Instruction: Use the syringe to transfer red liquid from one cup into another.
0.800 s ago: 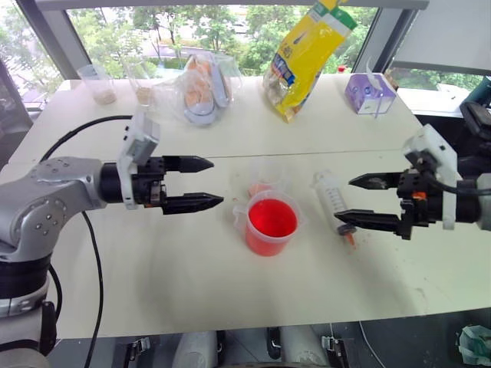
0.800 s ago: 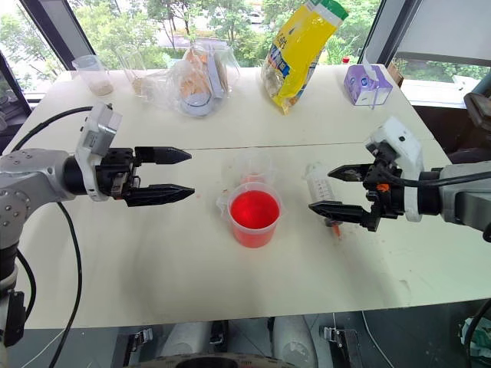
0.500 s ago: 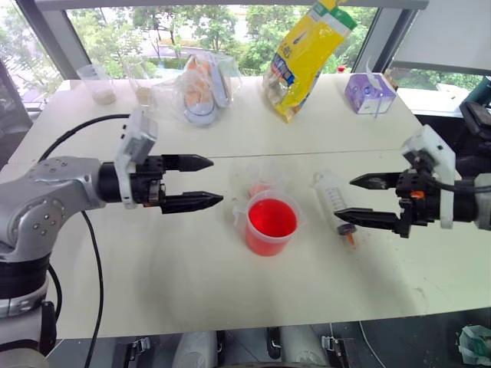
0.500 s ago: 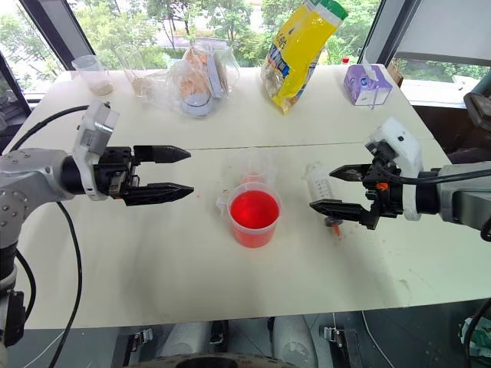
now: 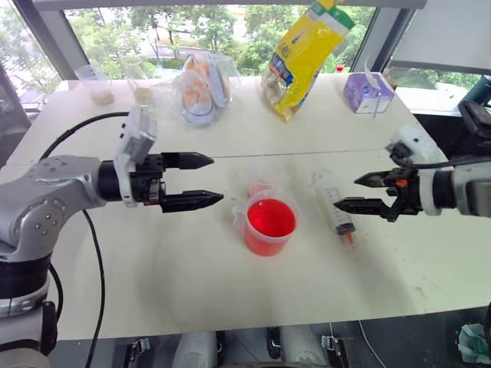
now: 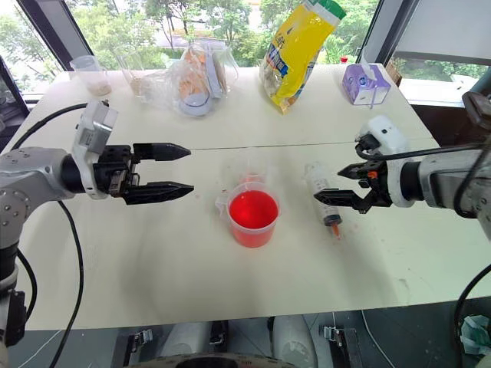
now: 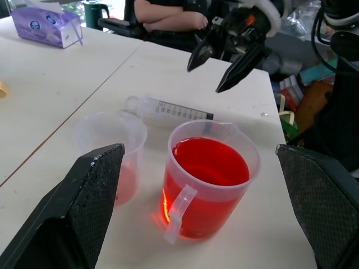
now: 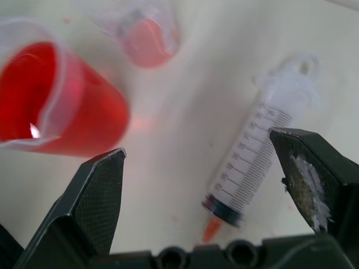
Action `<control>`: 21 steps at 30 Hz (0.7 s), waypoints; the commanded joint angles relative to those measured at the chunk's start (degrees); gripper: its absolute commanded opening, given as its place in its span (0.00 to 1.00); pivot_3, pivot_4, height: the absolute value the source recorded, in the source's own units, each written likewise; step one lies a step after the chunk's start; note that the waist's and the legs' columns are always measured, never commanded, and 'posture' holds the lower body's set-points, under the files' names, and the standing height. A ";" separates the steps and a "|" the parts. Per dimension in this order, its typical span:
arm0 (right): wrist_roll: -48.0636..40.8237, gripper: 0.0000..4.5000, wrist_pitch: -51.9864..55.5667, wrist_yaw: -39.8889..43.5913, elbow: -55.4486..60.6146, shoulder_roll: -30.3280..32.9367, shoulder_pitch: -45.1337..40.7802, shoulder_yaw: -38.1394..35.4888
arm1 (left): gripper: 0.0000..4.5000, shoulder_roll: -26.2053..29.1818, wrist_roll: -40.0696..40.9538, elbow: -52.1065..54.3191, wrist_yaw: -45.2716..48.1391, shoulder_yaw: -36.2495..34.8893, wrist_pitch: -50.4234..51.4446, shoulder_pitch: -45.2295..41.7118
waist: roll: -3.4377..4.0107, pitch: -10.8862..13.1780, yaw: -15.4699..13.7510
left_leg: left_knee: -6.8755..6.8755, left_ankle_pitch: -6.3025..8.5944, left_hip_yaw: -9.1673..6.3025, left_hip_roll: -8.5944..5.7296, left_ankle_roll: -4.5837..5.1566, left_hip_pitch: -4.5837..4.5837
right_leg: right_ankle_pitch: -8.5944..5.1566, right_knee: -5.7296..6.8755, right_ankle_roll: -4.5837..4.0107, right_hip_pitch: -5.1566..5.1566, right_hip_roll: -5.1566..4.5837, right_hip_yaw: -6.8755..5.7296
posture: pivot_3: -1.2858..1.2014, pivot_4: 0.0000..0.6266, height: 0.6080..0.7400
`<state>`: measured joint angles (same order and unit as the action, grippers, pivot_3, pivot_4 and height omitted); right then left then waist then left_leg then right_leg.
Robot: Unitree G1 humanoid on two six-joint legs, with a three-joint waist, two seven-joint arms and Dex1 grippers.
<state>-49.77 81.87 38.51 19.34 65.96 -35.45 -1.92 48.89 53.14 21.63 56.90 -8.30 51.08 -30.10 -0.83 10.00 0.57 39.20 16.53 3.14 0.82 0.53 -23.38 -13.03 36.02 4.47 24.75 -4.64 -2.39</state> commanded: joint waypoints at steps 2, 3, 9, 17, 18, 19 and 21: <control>5.39 0.99 2.44 -2.03 -7.61 -3.87 -6.44 6.16 | 1.00 -0.74 -0.12 1.73 -0.74 0.12 -1.28 -1.24 | 0.00 0.00 0.06 | 0.00 0.00 0.01 -0.01 0.00 0.00 | 0.00 0.00 0.00 0.00 0.00 0.00 | 0.52 0.24 1.00; 7.01 0.99 2.17 -2.31 -9.78 -4.89 -7.88 7.88 | 1.00 -1.02 -0.23 1.69 -0.91 0.19 -1.52 -1.31 | 0.00 0.00 0.07 | 0.01 0.00 0.02 -0.01 0.00 0.01 | 0.01 0.00 0.00 0.00 0.00 0.02 | 0.52 0.24 1.00; 17.04 0.99 -0.13 -1.59 -27.01 -11.29 -17.69 18.47 | 1.00 -2.67 -1.23 2.62 -1.97 0.33 -3.12 -0.27 | 0.01 0.01 0.17 | 0.00 0.00 0.06 -0.02 0.00 -0.02 | 0.04 0.02 0.04 0.05 0.03 0.04 | 0.52 0.24 1.00; 26.85 0.99 -5.13 3.42 -41.06 -17.30 -24.04 27.89 | 1.00 -4.29 -1.43 4.84 -4.58 -0.16 -4.13 2.07 | 0.01 0.01 0.07 | -0.01 0.00 0.06 -0.04 0.01 -0.07 | 0.14 0.02 0.23 0.08 0.02 0.03 | 0.52 0.24 1.00; 27.74 0.99 -5.57 4.25 -42.30 -17.98 -24.30 28.78 | 1.00 -4.41 -1.53 5.08 -4.92 -0.21 -4.28 2.37 | 0.01 0.01 0.06 | -0.01 0.00 0.06 -0.04 0.01 -0.07 | 0.14 0.02 0.23 0.08 0.02 0.03 | 0.52 0.24 1.00; 28.66 0.99 -6.07 4.96 -43.34 -18.57 -24.49 29.58 | 1.00 -4.49 -1.60 5.26 -5.22 -0.26 -4.40 2.63 | 0.01 0.01 0.08 | -0.01 0.00 0.06 -0.04 0.01 -0.07 | 0.15 0.02 0.23 0.08 0.02 0.03 | 0.52 0.24 1.00; 30.61 0.99 -7.29 6.34 -45.14 -19.54 -24.66 31.02 | 1.00 -4.67 -1.55 5.73 -5.94 -0.42 -4.50 3.07 | 0.01 0.01 0.11 | -0.01 0.00 0.06 -0.04 0.01 -0.06 | 0.15 0.03 0.24 0.08 0.02 0.03 | 0.52 0.24 1.00</control>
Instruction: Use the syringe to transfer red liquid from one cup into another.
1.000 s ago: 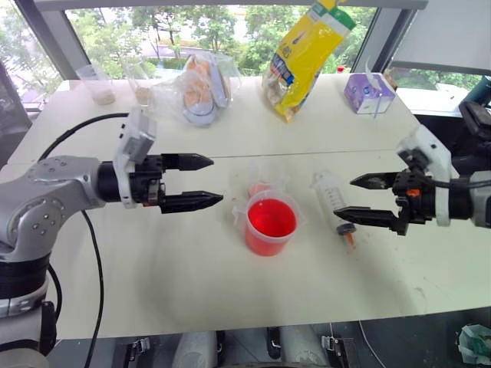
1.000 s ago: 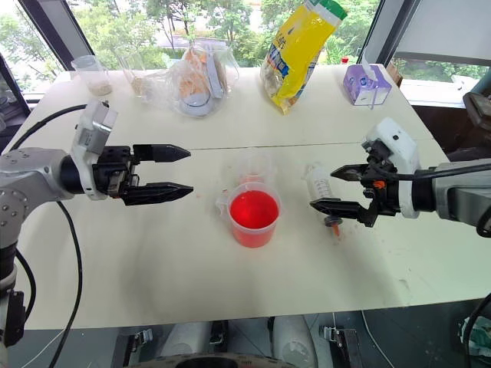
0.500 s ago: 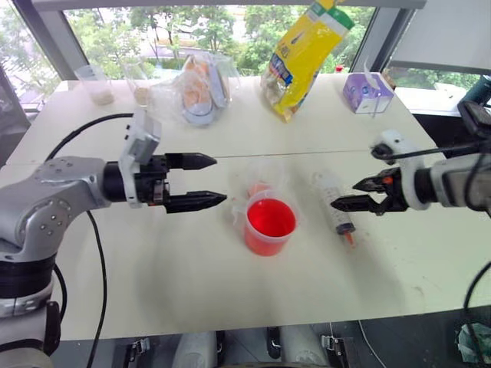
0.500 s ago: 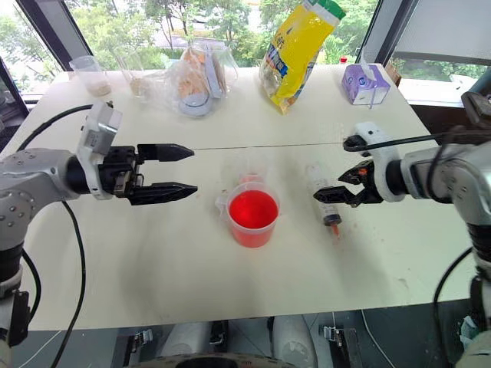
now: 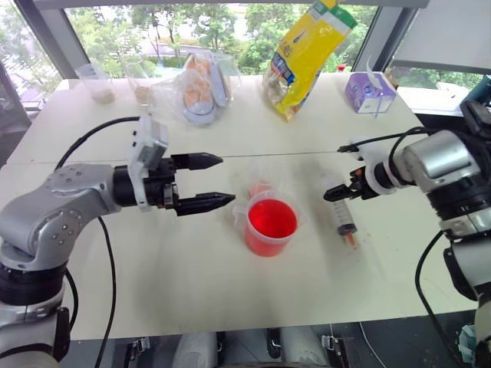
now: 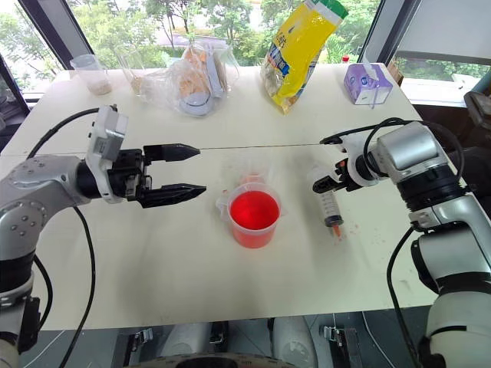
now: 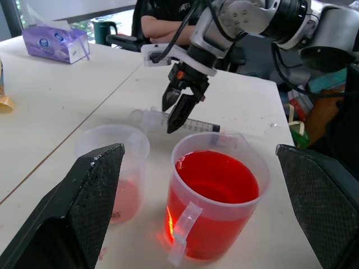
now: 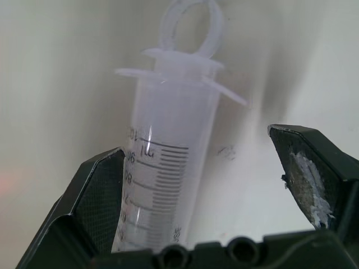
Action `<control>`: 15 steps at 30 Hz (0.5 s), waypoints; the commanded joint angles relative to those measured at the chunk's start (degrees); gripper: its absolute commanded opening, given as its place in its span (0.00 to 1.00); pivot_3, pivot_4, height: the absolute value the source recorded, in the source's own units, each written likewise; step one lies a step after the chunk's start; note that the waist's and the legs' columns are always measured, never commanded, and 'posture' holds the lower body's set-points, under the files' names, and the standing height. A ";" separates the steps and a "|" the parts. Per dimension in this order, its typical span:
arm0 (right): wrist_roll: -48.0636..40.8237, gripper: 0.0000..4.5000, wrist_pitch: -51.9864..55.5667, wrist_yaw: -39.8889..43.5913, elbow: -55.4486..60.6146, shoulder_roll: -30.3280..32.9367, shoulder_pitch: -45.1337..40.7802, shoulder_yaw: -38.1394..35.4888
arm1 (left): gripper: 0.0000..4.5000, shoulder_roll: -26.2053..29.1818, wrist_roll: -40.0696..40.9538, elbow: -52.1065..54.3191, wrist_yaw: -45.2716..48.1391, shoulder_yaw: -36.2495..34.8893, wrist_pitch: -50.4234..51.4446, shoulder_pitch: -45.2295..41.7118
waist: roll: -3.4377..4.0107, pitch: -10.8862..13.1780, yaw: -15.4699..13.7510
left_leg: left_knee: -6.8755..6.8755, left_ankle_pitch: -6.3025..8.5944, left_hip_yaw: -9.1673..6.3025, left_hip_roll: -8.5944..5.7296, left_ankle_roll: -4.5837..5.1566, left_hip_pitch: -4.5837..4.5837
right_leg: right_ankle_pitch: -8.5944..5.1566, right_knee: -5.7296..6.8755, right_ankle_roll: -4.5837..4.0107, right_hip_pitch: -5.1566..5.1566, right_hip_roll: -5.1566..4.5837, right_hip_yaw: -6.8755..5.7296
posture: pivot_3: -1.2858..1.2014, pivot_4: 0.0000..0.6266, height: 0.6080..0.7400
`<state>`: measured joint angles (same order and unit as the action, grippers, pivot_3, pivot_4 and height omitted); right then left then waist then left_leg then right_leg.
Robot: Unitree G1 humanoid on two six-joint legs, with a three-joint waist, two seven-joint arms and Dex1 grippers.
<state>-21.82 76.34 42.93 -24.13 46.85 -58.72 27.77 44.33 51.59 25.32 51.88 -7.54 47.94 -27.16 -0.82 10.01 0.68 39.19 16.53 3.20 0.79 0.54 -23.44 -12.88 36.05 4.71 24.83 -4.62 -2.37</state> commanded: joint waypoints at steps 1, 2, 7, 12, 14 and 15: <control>3.55 0.99 -2.33 2.76 -2.12 -0.65 -1.41 1.99 | 1.00 -0.17 0.08 2.26 -1.21 -1.25 -1.33 0.29 | 0.00 0.00 0.02 | 0.00 0.00 0.00 0.00 0.00 0.00 | 0.00 0.01 0.00 0.00 0.00 0.00 | 0.52 0.24 1.00; 4.24 0.94 -2.65 3.57 -2.36 -0.85 -1.40 2.49 | 1.00 -0.15 0.13 2.48 -1.45 -1.32 -1.35 0.49 | -0.01 -0.01 0.02 | 0.00 0.00 0.00 0.00 0.00 0.04 | 0.00 0.02 0.00 -0.02 0.00 0.00 | 0.52 0.24 1.00; 6.42 0.47 -2.75 6.93 -0.72 -1.19 -0.71 3.87 | 1.00 -0.01 -0.11 2.87 -2.27 -1.35 -1.72 0.94 | -0.01 -0.01 0.04 | 0.00 0.00 -0.01 0.01 -0.01 0.06 | 0.00 0.04 0.00 -0.04 0.01 -0.01 | 0.52 0.24 1.00; 7.13 0.33 -0.83 7.64 0.89 -1.03 -0.70 1.48 | 1.00 -0.13 -0.41 2.06 -2.17 -0.91 -2.06 0.07 | -0.01 -0.01 0.06 | 0.00 0.00 -0.02 0.02 -0.01 0.07 | 0.00 0.05 0.00 -0.03 0.02 -0.01 | 0.52 0.24 1.00; 6.28 0.33 1.10 7.30 3.82 0.43 -0.84 -1.49 | 1.00 -0.10 -0.54 1.02 -1.73 -0.45 -2.19 -1.17 | 0.00 0.00 0.02 | 0.00 0.00 -0.02 0.02 -0.01 0.06 | 0.00 0.05 0.00 -0.03 0.02 -0.02 | 0.52 0.24 1.00; 5.22 0.33 2.32 7.10 6.68 1.42 -0.87 -4.47 | 1.00 -0.11 -0.48 0.30 -1.36 -0.21 -2.14 -2.07 | 0.01 0.00 -0.04 | 0.00 0.00 -0.02 0.02 -0.01 0.05 | 0.00 0.05 0.00 -0.03 0.02 -0.02 | 0.52 0.24 1.00</control>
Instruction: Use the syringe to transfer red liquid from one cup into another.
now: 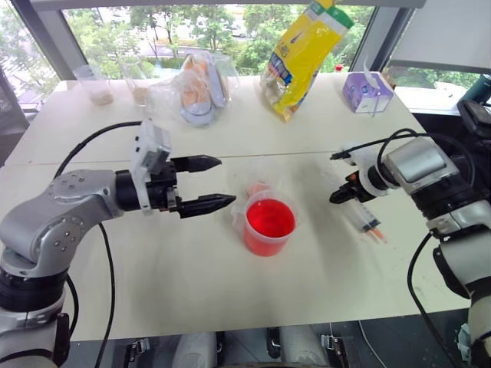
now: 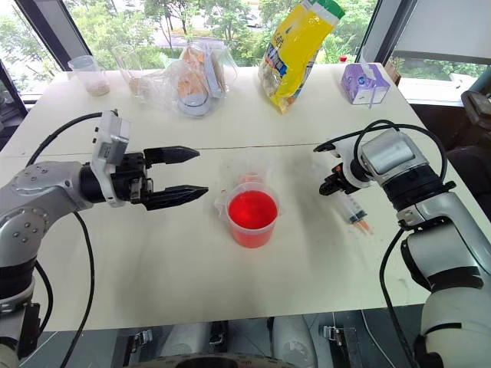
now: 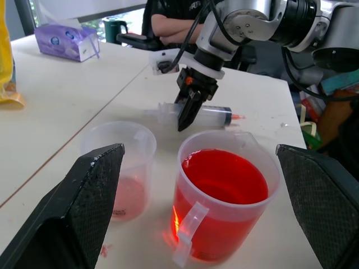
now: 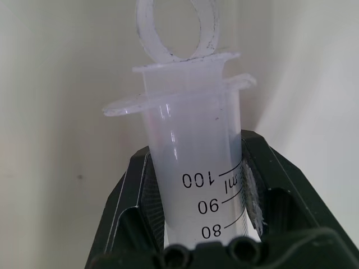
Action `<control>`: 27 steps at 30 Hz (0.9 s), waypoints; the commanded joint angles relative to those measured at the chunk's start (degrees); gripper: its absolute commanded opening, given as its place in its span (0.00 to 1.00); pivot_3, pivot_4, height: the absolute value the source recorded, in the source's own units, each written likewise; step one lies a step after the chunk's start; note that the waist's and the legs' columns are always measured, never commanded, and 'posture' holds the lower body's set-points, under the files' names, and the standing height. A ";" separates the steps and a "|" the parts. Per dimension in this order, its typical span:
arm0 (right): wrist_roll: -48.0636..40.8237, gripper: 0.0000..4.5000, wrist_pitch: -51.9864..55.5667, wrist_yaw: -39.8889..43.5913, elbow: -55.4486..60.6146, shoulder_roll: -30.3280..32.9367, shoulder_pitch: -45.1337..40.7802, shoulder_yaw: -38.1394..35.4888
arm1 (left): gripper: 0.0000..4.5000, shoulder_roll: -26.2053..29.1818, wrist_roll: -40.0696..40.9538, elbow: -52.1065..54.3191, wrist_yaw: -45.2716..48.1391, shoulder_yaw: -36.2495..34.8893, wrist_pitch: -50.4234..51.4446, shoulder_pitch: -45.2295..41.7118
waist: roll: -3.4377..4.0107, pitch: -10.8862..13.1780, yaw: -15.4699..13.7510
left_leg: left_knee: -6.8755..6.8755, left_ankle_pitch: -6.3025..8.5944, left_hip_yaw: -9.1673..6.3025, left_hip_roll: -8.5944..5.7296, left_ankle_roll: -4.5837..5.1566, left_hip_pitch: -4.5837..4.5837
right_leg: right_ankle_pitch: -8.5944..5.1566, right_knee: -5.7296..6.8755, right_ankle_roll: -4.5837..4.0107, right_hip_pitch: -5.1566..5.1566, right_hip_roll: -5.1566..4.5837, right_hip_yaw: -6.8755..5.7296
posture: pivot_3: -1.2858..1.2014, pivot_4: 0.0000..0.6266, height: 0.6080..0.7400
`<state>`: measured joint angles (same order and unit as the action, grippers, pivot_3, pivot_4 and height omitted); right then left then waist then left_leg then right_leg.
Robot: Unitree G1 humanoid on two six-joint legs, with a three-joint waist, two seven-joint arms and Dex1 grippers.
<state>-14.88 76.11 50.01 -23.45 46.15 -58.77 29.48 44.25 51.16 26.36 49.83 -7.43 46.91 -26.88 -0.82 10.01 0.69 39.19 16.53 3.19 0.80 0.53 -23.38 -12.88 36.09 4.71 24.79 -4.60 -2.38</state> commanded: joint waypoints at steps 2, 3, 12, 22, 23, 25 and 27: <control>-4.37 0.33 3.76 0.03 12.85 3.38 -0.28 -12.98 | 1.00 -0.08 0.12 -2.28 1.63 -0.04 -1.05 -3.91 | 0.09 0.06 -0.16 | 0.00 0.00 0.00 -0.01 0.00 -0.03 | 0.00 0.00 0.00 0.03 -0.02 0.00 | 0.52 0.24 1.00; -6.17 0.33 3.39 0.30 16.62 3.60 0.36 -16.90 | 1.00 -0.14 0.11 -3.09 2.11 0.13 -1.03 -4.67 | 0.10 0.06 -0.20 | 0.00 0.00 0.00 -0.02 0.00 -0.03 | 0.00 0.00 0.01 0.03 -0.02 0.00 | 0.52 0.24 1.00; -23.29 0.33 -6.62 -5.67 44.92 -11.77 5.69 -51.33 | 1.00 -2.38 -1.94 -11.60 8.26 4.46 -1.68 -14.85 | 0.07 0.05 -0.13 | -0.03 0.00 -0.05 0.00 -0.01 -0.01 | 0.01 0.00 0.04 -0.02 0.00 -0.07 | 0.52 0.24 1.00; -37.83 0.33 -16.70 -9.66 58.40 -25.68 21.80 -50.09 | 1.00 -2.38 -4.32 -16.47 13.68 6.44 -1.30 -20.85 | 0.09 0.06 -0.04 | -0.03 -0.02 -0.06 0.00 -0.03 0.01 | 0.02 0.03 0.04 -0.05 -0.01 -0.06 | 0.52 0.24 1.00; -36.52 0.33 -19.23 -9.16 58.14 -26.21 24.10 -48.38 | 1.00 -2.28 -4.29 -16.51 13.93 6.52 -0.99 -21.20 | 0.09 0.06 -0.03 | -0.02 -0.02 -0.04 -0.02 -0.03 0.01 | 0.02 0.03 0.04 -0.04 -0.03 -0.04 | 0.52 0.24 1.00; -34.56 0.33 -23.68 -8.16 57.33 -26.60 27.67 -45.53 | 1.00 -2.09 -4.33 -16.54 14.32 6.63 -0.51 -21.69 | 0.08 0.05 -0.01 | -0.01 -0.02 -0.05 -0.02 -0.03 0.02 | 0.02 0.03 0.04 -0.05 -0.02 -0.03 | 0.52 0.24 1.00; -31.24 0.33 -29.18 -6.89 55.78 -27.14 31.11 -42.10 | 1.00 -1.94 -4.37 -16.69 14.54 6.58 -0.02 -22.26 | 0.08 0.05 0.03 | -0.02 -0.02 -0.06 -0.01 -0.03 0.03 | 0.02 0.03 0.04 -0.05 0.00 -0.03 | 0.52 0.24 1.00</control>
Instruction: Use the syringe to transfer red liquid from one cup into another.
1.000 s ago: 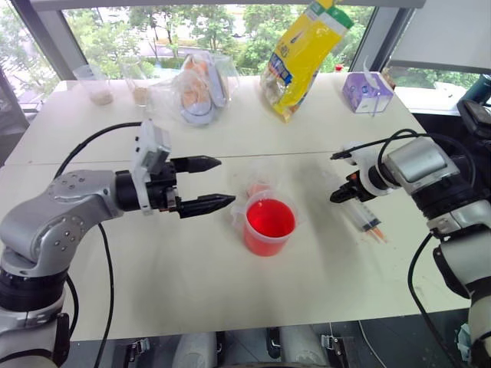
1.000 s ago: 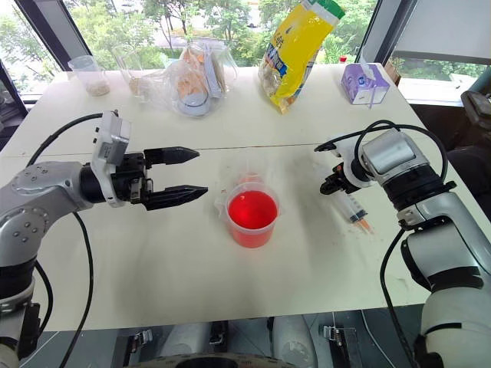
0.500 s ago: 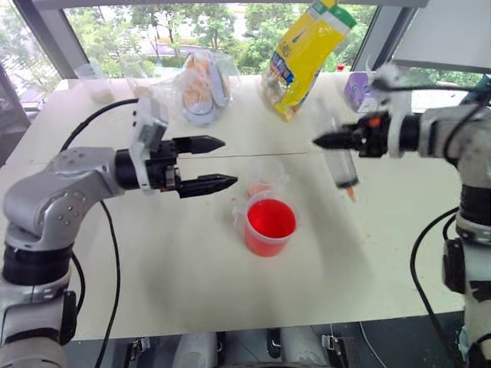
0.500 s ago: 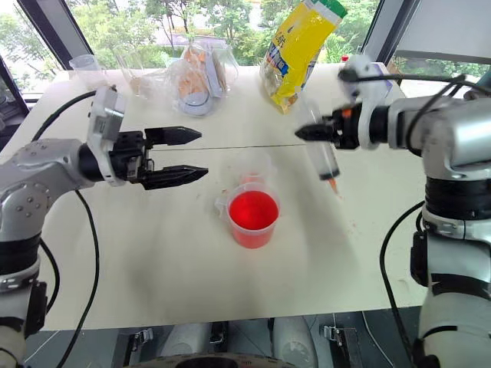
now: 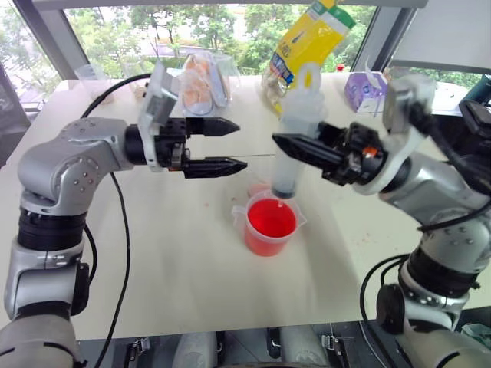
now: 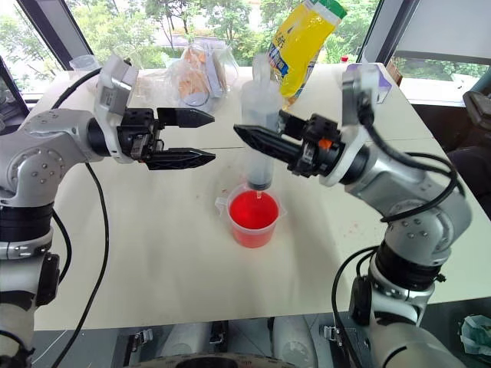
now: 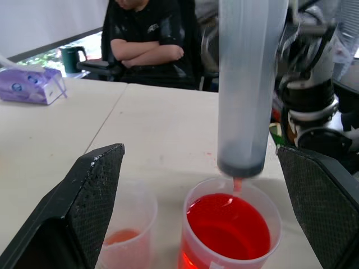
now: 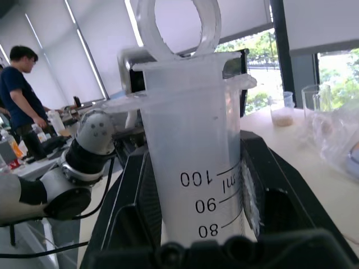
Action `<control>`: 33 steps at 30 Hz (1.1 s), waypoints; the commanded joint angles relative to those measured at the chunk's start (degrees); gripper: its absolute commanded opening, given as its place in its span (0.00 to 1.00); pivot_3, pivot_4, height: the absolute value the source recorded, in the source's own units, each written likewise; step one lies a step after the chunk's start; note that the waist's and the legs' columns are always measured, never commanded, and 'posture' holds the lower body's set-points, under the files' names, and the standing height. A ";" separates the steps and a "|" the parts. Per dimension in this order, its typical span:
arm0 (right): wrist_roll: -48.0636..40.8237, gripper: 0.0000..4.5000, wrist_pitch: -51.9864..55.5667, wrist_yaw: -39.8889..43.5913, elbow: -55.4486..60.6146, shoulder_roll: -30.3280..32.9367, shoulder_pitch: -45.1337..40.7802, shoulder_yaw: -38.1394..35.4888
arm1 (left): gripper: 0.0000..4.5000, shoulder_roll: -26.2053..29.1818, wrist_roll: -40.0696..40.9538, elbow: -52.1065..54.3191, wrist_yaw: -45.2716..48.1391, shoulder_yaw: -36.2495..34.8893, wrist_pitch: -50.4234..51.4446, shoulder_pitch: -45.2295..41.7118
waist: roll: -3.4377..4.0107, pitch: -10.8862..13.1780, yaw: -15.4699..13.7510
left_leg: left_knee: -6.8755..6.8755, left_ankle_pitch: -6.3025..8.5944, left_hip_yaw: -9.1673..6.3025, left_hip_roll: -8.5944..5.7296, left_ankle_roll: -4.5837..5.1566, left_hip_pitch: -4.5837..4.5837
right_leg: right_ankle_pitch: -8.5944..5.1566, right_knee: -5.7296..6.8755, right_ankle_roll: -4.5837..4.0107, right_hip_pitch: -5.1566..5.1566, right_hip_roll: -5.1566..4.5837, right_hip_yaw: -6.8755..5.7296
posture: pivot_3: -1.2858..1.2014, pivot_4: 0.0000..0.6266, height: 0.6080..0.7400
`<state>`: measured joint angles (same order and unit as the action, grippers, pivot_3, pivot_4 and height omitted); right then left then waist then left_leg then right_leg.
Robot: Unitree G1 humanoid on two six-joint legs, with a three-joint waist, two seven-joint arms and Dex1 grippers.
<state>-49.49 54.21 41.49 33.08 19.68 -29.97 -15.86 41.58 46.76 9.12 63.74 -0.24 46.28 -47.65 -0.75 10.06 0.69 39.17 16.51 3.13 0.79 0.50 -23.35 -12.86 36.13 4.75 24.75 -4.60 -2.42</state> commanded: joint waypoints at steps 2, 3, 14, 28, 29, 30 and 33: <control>6.05 0.33 -11.74 2.37 -2.17 -0.98 4.68 5.99 | 1.00 0.79 0.22 0.51 0.77 -0.75 1.16 -1.96 | 0.01 0.01 0.09 | 0.00 0.00 0.00 0.00 0.00 0.01 | 0.00 0.02 0.00 0.00 0.01 0.00 | 0.52 0.24 1.00; 7.63 0.33 -14.04 2.87 -2.80 -0.79 5.67 7.36 | 1.00 0.73 0.34 0.59 0.82 -0.78 1.45 -2.11 | 0.01 0.01 0.09 | 0.00 0.00 0.00 0.01 0.00 0.01 | 0.00 0.02 0.00 0.00 0.02 0.00 | 0.52 0.24 1.00; 17.77 0.33 -29.73 5.18 -8.48 0.40 11.84 15.53 | 1.00 -2.31 0.33 3.29 1.97 1.58 1.65 -1.91 | 0.00 0.01 -0.05 | 0.03 -0.02 -0.01 -0.02 -0.03 0.01 | 0.00 0.02 0.00 0.00 0.00 0.01 | 0.52 0.24 1.00; 17.40 0.33 -30.17 4.48 -8.57 2.10 11.90 16.60 | 1.00 -5.14 1.68 3.49 3.99 2.54 3.27 -2.46 | 0.00 0.01 -0.06 | 0.03 -0.02 -0.02 0.00 -0.03 0.02 | -0.01 0.02 0.00 -0.01 0.01 0.00 | 0.52 0.24 1.00; 17.40 0.33 -30.16 4.50 -8.60 2.20 11.82 16.62 | 1.00 -5.36 1.52 3.39 3.95 2.60 3.23 -2.59 | 0.00 0.01 -0.05 | 0.03 -0.02 -0.02 0.00 -0.03 0.02 | -0.01 0.02 0.00 -0.01 0.01 0.00 | 0.52 0.24 1.00; 17.39 0.33 -30.15 4.49 -8.62 2.27 11.78 16.64 | 1.00 -5.58 1.26 3.29 3.90 2.71 3.05 -2.69 | 0.00 0.01 -0.06 | 0.03 -0.02 -0.02 0.00 -0.03 0.02 | 0.00 0.02 0.00 -0.01 0.01 0.00 | 0.52 0.24 1.00; 17.38 0.33 -30.15 4.53 -8.67 2.45 11.63 16.84 | 1.00 -6.36 -1.26 2.04 3.22 3.37 1.01 -3.03 | 0.00 0.00 -0.07 | 0.03 -0.02 -0.02 0.00 -0.03 0.02 | 0.00 0.03 0.00 -0.01 0.02 0.00 | 0.52 0.24 1.00</control>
<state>-31.65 24.92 46.27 23.30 21.68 -17.67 1.42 35.42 46.31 10.92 66.89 3.30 49.03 -49.13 -0.74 10.06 0.62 39.20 16.49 3.10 0.78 0.47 -23.34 -12.86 36.15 4.75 24.73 -4.58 -2.42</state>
